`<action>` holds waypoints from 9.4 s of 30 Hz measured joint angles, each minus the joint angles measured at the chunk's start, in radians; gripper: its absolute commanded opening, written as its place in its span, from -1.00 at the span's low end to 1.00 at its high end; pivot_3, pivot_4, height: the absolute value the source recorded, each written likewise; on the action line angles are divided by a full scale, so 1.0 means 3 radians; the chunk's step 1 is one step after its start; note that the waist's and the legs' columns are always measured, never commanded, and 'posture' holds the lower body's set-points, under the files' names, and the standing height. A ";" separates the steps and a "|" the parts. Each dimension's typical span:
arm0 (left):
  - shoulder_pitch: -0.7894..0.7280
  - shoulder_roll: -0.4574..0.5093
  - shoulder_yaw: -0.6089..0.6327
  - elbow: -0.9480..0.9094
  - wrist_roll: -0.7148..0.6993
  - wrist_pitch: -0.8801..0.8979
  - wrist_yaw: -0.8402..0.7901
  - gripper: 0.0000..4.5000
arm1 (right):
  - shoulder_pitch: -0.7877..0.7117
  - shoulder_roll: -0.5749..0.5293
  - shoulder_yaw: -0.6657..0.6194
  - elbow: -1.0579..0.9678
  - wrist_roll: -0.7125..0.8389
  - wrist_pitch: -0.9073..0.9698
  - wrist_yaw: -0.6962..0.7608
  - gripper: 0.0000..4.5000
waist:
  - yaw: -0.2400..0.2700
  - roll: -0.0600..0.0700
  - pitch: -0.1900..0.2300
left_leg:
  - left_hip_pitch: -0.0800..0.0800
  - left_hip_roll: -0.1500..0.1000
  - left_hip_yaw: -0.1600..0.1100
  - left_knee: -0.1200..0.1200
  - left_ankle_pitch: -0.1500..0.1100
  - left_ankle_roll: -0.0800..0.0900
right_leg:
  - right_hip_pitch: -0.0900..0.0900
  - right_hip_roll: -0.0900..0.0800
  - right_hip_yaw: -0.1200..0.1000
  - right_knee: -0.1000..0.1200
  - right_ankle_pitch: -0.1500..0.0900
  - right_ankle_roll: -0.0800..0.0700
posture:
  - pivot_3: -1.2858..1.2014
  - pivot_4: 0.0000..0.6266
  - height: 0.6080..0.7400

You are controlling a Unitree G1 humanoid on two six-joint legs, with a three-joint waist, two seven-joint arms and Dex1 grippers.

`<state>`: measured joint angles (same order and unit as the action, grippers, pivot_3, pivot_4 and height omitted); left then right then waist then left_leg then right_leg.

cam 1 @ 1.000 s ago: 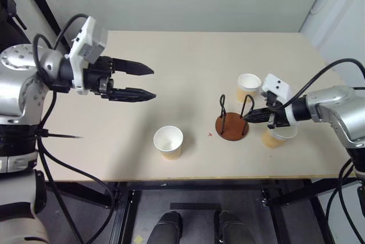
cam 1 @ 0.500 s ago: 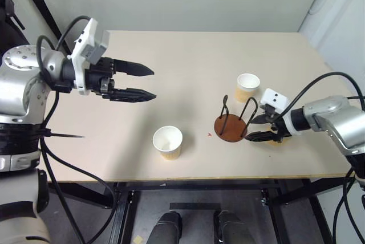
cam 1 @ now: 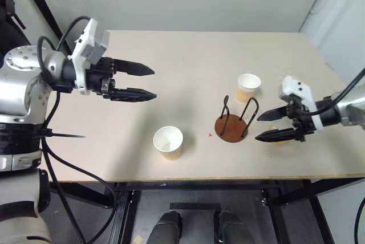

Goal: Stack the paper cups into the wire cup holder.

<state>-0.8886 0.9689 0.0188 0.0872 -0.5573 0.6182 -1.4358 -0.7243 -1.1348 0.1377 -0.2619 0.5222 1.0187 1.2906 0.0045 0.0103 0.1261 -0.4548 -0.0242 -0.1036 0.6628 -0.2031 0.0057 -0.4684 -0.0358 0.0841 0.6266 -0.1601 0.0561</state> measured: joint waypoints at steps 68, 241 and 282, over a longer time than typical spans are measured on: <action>-0.0308 -0.0017 -0.0006 0.0122 0.0046 -0.0014 -0.0016 0.65 | -0.1962 0.0849 0.0600 0.2377 -0.2415 -0.3481 0.0896 -0.99 | -0.0021 0.0005 0.0004 | -0.0001 0.0006 -0.0010 -0.0029 -0.0021 -0.0020 | -0.0010 -0.0006 -0.0018 -0.0006 -0.0006 -0.0026 | 0.03 -0.52 1.00; -0.0443 -0.0038 -0.0111 -0.0043 0.0047 -0.0107 -0.0277 0.65 | -0.1373 0.0758 0.0859 0.0884 -0.1983 -0.2397 0.0862 0.16 | -0.0018 -0.0001 0.0007 | 0.0001 -0.0003 0.0000 0.0003 -0.0007 0.0023 | 0.0021 -0.0012 -0.0009 -0.0042 0.0017 0.0021 | 0.03 -0.52 1.00; 0.0230 0.0875 -0.1525 -0.0427 0.0584 -0.2166 -0.0458 0.65 | -0.1349 0.0758 0.0257 -0.0556 -0.0299 -0.0375 0.0215 0.16 | -0.0019 -0.0001 0.0007 | -0.0003 0.0001 -0.0001 -0.0003 -0.0005 -0.0004 | -0.0015 -0.0004 -0.0005 0.0013 -0.0008 -0.0023 | 0.03 -0.52 1.00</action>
<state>-0.8198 1.2315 -0.4389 -0.0410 -0.3822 -0.0317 -1.5733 -1.1289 -0.9075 0.2148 -0.4287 0.4324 0.9062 1.3550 -0.0013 0.0100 0.1281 -0.4556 -0.0239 -0.1040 0.6620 -0.2046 0.0045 -0.4728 -0.0370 0.0827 0.6306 -0.1627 0.0492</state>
